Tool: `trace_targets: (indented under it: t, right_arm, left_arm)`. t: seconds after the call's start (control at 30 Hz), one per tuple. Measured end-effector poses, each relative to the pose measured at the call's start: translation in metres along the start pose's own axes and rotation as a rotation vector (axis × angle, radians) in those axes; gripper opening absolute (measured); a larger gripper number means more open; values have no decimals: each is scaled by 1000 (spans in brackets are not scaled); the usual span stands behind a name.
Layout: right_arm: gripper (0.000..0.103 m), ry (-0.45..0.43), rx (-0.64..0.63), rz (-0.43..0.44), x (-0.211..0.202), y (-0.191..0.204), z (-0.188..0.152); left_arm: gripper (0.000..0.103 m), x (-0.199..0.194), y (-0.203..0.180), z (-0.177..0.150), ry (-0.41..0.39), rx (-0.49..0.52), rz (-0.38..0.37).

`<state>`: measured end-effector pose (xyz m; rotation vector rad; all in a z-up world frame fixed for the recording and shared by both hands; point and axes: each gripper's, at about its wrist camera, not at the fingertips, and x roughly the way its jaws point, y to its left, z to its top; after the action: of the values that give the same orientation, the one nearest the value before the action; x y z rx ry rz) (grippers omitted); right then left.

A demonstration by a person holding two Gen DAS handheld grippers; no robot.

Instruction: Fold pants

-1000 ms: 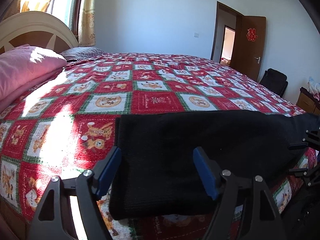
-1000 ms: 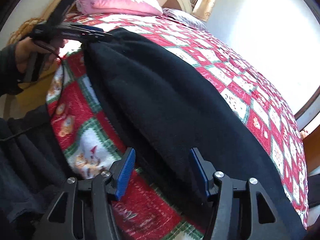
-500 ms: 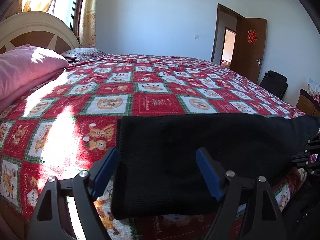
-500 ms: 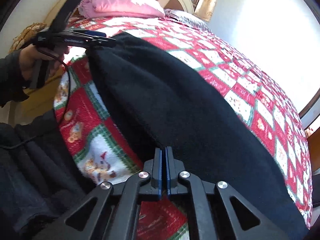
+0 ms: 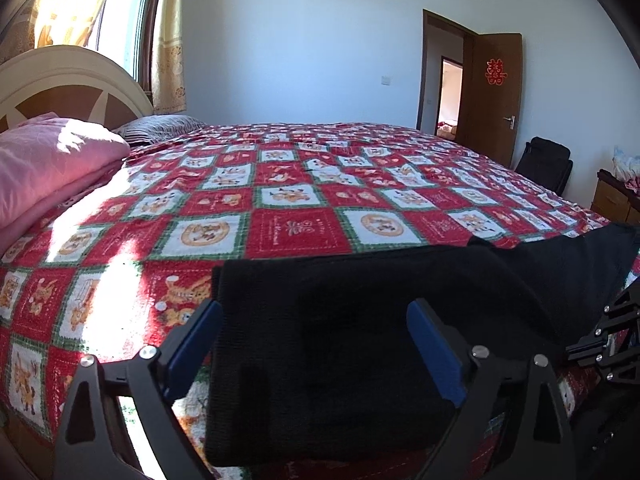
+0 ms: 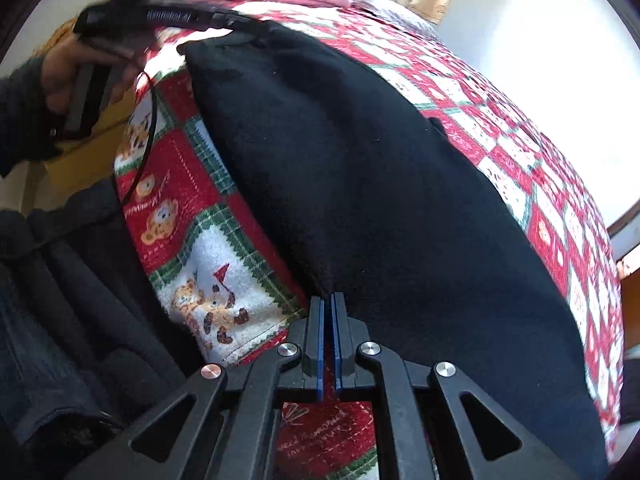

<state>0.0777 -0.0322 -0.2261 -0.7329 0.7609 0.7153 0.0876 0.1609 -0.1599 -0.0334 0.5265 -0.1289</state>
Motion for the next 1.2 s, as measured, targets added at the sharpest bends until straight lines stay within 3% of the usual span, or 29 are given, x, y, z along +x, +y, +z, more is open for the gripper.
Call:
trace_targets:
  t: [0.13, 0.27, 0.43, 0.6, 0.77, 0.83, 0.9, 1.1, 1.13, 1.2]
  right_arm:
    - [11, -14, 70, 92, -10, -26, 8]
    - [41, -83, 226, 159, -20, -67, 23]
    - [43, -135, 571, 317, 3, -135, 53]
    - [42, -114, 828, 446, 43, -166, 78]
    - [41, -26, 852, 447, 84, -166, 100]
    - [12, -13, 849, 481, 92, -162, 103]
    - [6, -22, 813, 413, 89, -155, 107]
    - [10, -24, 755, 358, 83, -154, 106]
    - [14, -27, 743, 349, 76, -154, 103]
    - [39, -54, 725, 333, 53, -156, 88]
  left_arm:
    - [97, 14, -11, -11, 50, 50, 19]
    - [99, 19, -14, -22, 59, 94, 52]
    - [103, 20, -13, -24, 48, 104, 57]
    - [103, 19, -10, -27, 31, 112, 46]
    - [103, 19, -11, -28, 19, 111, 45]
    - [103, 18, -11, -29, 15, 111, 43]
    - [103, 18, -10, -30, 7, 111, 41]
    - [103, 13, -12, -26, 11, 99, 51]
    - [103, 10, -11, -23, 8, 91, 49]
    - [103, -2, -14, -15, -23, 88, 44]
